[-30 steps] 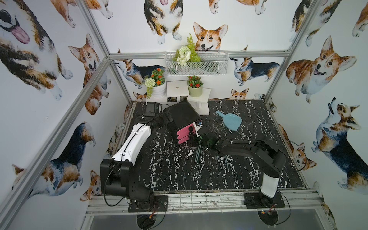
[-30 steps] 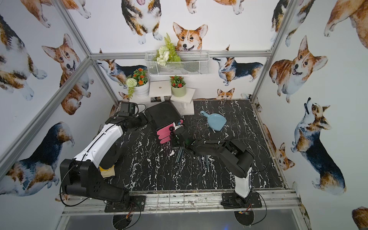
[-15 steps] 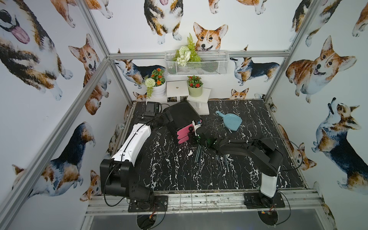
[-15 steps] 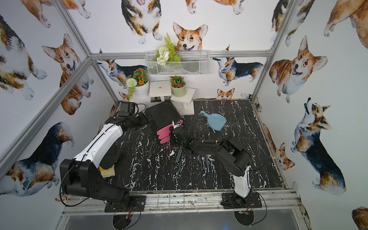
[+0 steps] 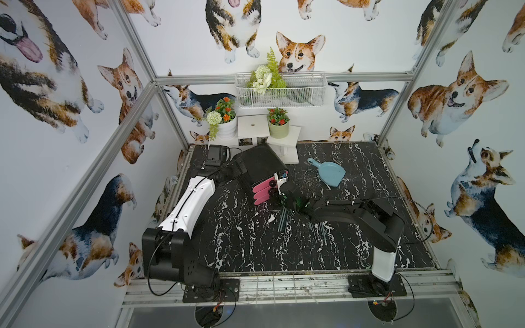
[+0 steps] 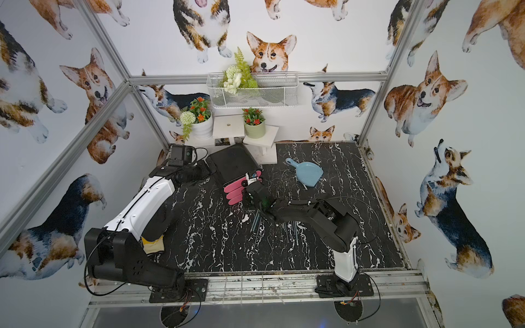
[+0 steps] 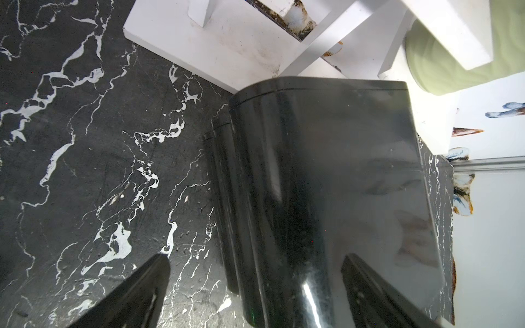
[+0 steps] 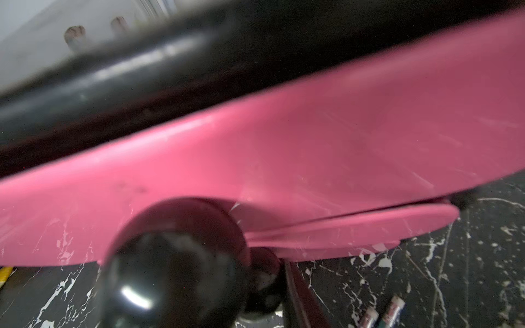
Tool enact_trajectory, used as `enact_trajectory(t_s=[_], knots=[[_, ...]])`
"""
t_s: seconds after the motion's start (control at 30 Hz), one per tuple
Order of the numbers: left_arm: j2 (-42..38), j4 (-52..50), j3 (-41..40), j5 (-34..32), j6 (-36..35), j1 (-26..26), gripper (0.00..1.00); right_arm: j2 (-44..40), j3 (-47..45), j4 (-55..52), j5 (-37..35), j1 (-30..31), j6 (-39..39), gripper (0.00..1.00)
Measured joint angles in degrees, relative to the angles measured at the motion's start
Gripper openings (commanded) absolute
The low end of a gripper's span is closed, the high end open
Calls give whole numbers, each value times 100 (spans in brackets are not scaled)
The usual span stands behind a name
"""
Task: Please place the pencils in the drawer according to their color
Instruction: Open the drawer in the storage box.
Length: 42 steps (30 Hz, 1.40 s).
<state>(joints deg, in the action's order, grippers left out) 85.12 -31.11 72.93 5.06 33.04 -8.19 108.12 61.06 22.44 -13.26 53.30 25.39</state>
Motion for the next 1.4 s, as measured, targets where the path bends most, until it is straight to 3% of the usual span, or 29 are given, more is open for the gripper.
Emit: enact_trajectory(t_s=[0.63, 1.4], knots=[[-372, -42, -184, 31, -26, 0, 100, -505, -444, -260, -212, 240, 17, 21], [-389, -61, -179, 109, -26, 0, 100, -1329, -1010, -984, -448, 625, 420, 24]])
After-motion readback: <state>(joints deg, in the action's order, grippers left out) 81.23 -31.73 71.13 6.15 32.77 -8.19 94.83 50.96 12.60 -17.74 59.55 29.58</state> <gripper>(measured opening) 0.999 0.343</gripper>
